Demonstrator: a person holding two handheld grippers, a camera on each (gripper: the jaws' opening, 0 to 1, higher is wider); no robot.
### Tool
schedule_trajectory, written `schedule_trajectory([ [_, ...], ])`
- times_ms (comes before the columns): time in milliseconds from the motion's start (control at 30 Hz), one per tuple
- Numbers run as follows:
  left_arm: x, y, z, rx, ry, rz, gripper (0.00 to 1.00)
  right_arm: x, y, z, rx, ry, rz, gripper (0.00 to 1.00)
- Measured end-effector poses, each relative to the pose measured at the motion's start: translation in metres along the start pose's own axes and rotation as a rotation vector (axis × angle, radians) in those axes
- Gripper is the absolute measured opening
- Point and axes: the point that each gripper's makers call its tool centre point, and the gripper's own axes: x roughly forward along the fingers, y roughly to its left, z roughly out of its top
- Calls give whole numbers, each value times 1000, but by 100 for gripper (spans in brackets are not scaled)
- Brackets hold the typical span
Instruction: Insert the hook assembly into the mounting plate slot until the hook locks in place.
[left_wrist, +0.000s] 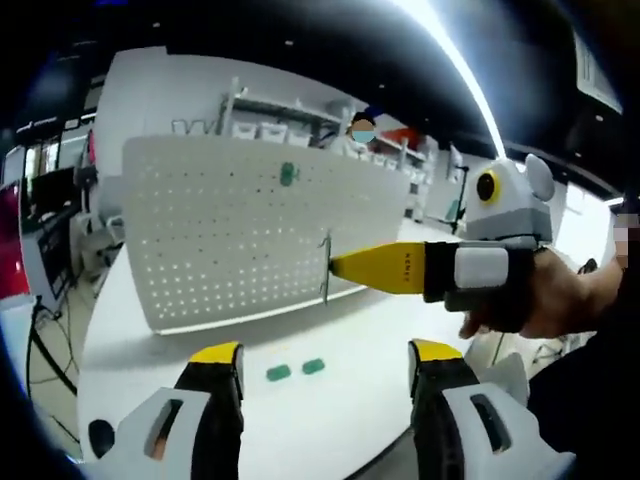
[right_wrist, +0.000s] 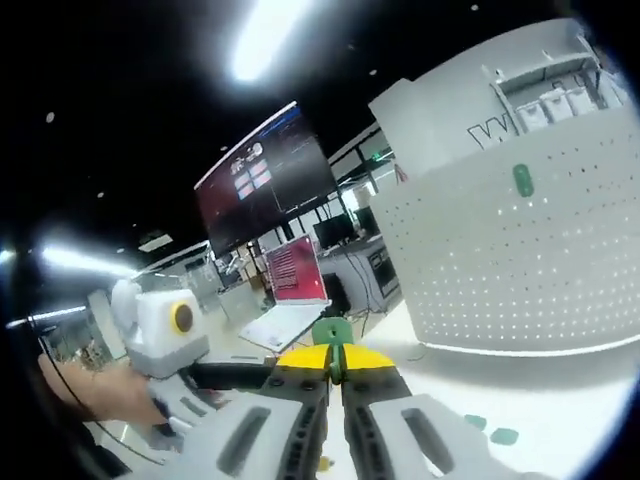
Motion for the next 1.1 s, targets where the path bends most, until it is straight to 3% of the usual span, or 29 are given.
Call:
schedule_trajectory([
  [233, -5, 0, -5, 49, 18, -4, 86, -1, 6, 13, -87, -45, 15, 0],
  [433, -9, 3, 4, -11, -24, -13, 99, 2, -1, 10, -124, -36, -9, 0],
  [600, -11, 11, 5, -54, -32, -1, 100, 2, -13, 19, -148, -97, -82, 0],
  [800, -13, 16, 8, -103, -61, 17, 99, 8, -22, 23, -195, -117, -125, 0],
  [867, -13, 18, 9, -105, -64, 26, 99, 10, -29, 32, -169, -154, -147, 0],
  [1100, -15, 25, 5, -75, -44, 60, 99, 22, -59, 56, -248, -196, -223, 0],
])
